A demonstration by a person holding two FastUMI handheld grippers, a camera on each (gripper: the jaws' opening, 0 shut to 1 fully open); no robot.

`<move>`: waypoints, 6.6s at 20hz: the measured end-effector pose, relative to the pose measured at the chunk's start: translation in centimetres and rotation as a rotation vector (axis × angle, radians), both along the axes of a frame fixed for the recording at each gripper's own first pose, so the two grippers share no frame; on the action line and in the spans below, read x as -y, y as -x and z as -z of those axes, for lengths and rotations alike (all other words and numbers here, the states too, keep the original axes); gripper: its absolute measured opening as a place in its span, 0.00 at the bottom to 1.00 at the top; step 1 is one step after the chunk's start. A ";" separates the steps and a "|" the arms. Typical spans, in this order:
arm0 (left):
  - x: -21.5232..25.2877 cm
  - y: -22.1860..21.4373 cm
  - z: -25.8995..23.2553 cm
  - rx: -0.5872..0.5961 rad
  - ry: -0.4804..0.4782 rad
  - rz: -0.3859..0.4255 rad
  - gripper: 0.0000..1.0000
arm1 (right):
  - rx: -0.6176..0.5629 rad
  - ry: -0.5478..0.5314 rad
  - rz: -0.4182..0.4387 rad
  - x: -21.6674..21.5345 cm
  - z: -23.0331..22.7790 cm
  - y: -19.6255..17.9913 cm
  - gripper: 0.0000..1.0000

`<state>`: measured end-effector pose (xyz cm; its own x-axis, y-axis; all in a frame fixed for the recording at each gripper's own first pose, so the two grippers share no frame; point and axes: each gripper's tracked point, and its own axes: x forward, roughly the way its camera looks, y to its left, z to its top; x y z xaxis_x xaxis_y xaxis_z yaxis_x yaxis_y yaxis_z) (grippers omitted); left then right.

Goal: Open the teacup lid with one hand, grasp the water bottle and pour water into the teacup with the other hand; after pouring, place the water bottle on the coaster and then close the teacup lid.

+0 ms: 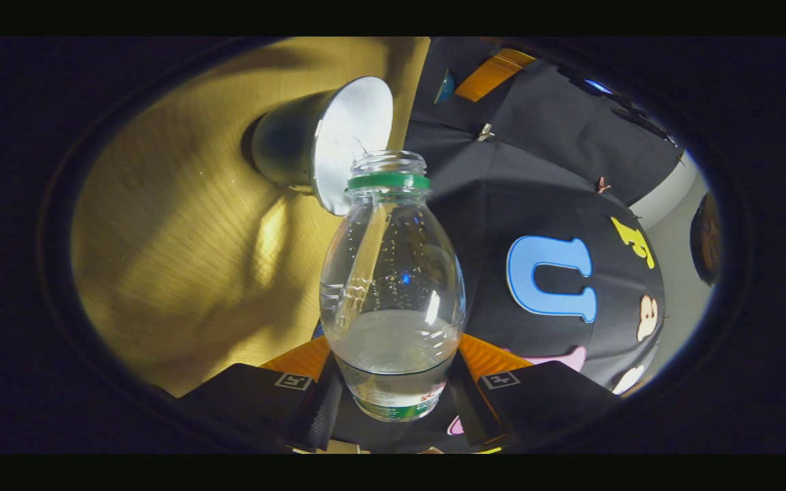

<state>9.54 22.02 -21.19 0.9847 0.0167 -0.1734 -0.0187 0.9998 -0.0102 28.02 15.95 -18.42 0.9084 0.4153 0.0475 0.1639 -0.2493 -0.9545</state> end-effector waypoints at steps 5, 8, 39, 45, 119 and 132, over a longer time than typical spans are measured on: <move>0.0 0.5 -0.2 0.007 -0.011 -0.002 0.24 | 0.070 0.065 -0.011 0.3 -1.6 -0.6 0.74; 0.0 0.8 -0.2 0.009 -0.010 -0.006 0.20 | 0.096 0.091 -0.035 0.0 -2.0 -0.3 0.74; 0.5 2.7 -1.1 0.019 -0.038 -0.063 0.20 | 0.171 0.193 -0.183 -3.6 -3.5 0.1 0.74; 1.0 3.0 -1.9 0.031 -0.035 -0.073 0.24 | 0.162 0.162 -0.168 -3.1 -3.3 0.6 0.74; 17.9 -5.0 0.6 0.064 -0.026 0.138 0.25 | -0.613 -1.990 0.546 17.1 1.8 12.6 1.00; 17.2 -3.9 -0.7 0.067 -0.054 0.112 0.69 | -0.639 -1.960 0.563 17.7 0.3 14.2 0.99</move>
<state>13.47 4.84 -20.50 0.9903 -0.0870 -0.1086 0.0924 0.9946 0.0463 13.78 -1.70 -18.77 0.9485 -0.0270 -0.3158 0.0764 0.9865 0.1451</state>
